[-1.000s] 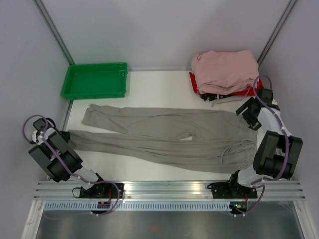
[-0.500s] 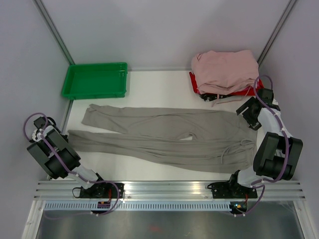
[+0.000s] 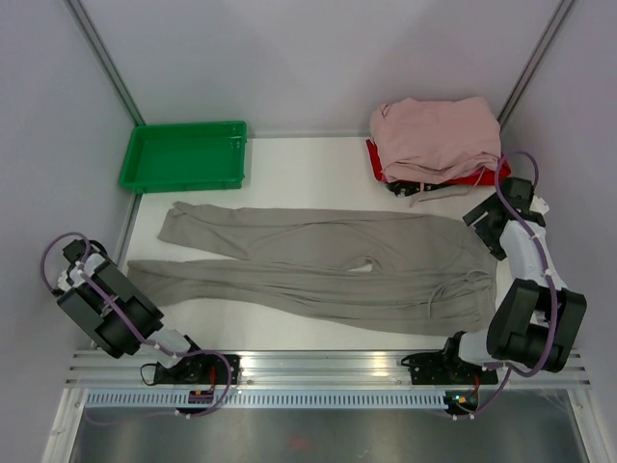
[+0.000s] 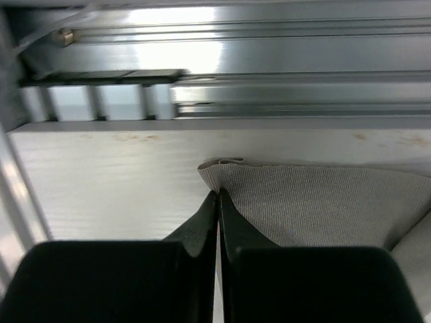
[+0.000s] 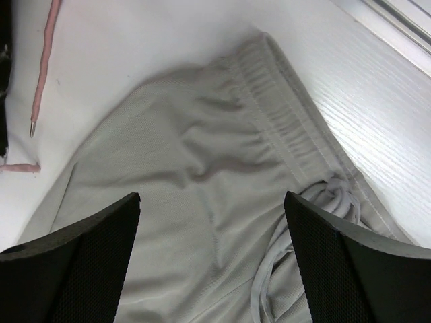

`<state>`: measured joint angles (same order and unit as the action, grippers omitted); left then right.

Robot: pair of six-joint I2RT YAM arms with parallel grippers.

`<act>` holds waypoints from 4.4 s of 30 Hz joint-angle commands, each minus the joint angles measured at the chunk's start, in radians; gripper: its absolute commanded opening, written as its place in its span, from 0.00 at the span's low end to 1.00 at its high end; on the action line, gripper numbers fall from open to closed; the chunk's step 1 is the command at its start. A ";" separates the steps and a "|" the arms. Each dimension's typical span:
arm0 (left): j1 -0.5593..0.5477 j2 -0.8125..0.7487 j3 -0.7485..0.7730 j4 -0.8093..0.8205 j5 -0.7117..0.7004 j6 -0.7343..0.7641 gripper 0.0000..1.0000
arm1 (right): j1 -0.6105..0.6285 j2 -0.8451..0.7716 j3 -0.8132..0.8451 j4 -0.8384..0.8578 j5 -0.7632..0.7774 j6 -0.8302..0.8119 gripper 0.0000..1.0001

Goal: Fold and stack the trousers
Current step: Flatten the trousers out

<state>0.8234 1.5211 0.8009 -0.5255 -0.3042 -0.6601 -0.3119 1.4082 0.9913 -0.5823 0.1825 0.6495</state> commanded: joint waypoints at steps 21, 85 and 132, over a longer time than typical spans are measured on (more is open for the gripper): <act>0.151 -0.108 -0.003 -0.266 -0.271 -0.121 0.02 | -0.087 -0.278 -0.284 -0.277 0.170 0.409 0.98; 0.140 0.057 0.092 -0.243 -0.248 -0.107 0.02 | -0.133 -0.009 -0.301 -0.337 0.393 0.440 0.09; -0.039 -0.191 0.279 -0.231 -0.101 0.207 0.80 | -0.448 -0.291 -0.071 -0.244 0.128 0.110 0.87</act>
<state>0.8387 1.4220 0.9806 -0.8486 -0.4141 -0.5087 -0.7860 1.2171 0.8581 -0.7837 0.3752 0.7265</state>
